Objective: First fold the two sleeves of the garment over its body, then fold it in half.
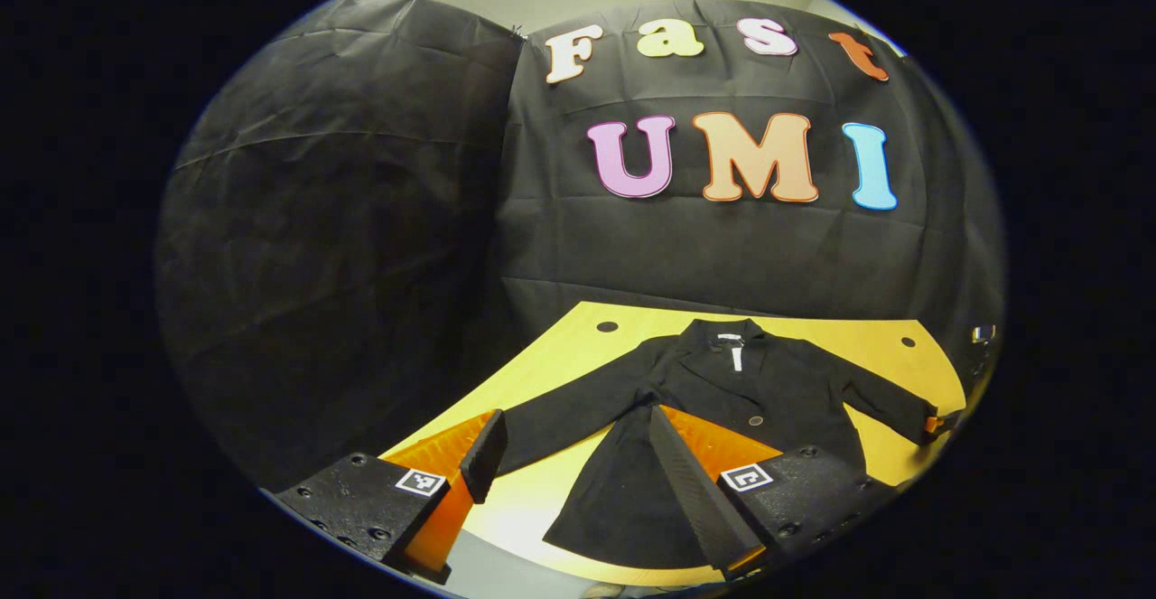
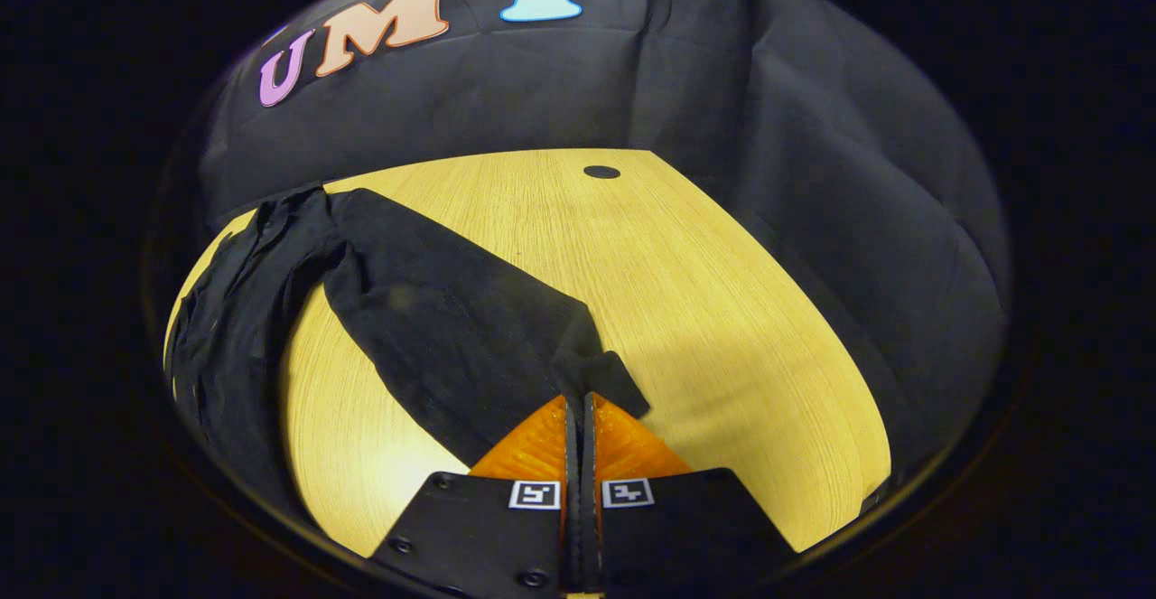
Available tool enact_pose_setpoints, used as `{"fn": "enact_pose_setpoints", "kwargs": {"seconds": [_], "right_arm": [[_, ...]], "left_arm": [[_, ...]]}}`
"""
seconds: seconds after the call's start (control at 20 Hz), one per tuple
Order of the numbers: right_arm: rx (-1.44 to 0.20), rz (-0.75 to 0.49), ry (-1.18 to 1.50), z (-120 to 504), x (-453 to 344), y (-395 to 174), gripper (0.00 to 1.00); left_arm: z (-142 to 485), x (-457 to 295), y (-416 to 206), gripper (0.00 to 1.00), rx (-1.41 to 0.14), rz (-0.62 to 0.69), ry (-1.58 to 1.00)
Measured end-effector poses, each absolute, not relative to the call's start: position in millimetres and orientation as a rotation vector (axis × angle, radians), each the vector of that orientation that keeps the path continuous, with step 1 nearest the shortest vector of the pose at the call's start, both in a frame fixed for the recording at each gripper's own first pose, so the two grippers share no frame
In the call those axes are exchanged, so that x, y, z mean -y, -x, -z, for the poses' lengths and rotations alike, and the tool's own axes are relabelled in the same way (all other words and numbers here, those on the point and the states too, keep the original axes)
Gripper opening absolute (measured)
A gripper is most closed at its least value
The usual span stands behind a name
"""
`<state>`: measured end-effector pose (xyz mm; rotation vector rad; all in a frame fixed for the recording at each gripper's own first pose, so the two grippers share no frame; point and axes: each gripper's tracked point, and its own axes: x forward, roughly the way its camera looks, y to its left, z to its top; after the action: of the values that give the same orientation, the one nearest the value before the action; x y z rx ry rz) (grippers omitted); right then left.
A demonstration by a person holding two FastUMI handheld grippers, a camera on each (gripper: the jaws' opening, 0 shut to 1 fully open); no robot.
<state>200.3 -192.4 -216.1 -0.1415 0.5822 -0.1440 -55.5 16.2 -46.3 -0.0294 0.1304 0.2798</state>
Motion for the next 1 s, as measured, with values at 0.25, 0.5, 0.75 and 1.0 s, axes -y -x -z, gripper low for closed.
{"fn": "enact_pose_setpoints", "kwargs": {"seconds": [0.25,0.5,0.75,1.0], "right_arm": [[-0.594,0.132,0.125,213,190,-200,0.03],[-0.569,0.116,0.119,198,186,-201,0.0],[-0.48,0.1,0.102,150,167,-202,0.02],[-0.381,0.066,0.128,103,144,-200,0.02]], "left_arm": [[48,-14,56,0.99,-0.116,-0.286,0.034],[50,-12,51,0.94,-0.128,-0.293,0.049],[50,-11,36,0.94,-0.132,-0.269,0.07],[43,-18,21,0.99,-0.127,-0.221,0.054]]}}
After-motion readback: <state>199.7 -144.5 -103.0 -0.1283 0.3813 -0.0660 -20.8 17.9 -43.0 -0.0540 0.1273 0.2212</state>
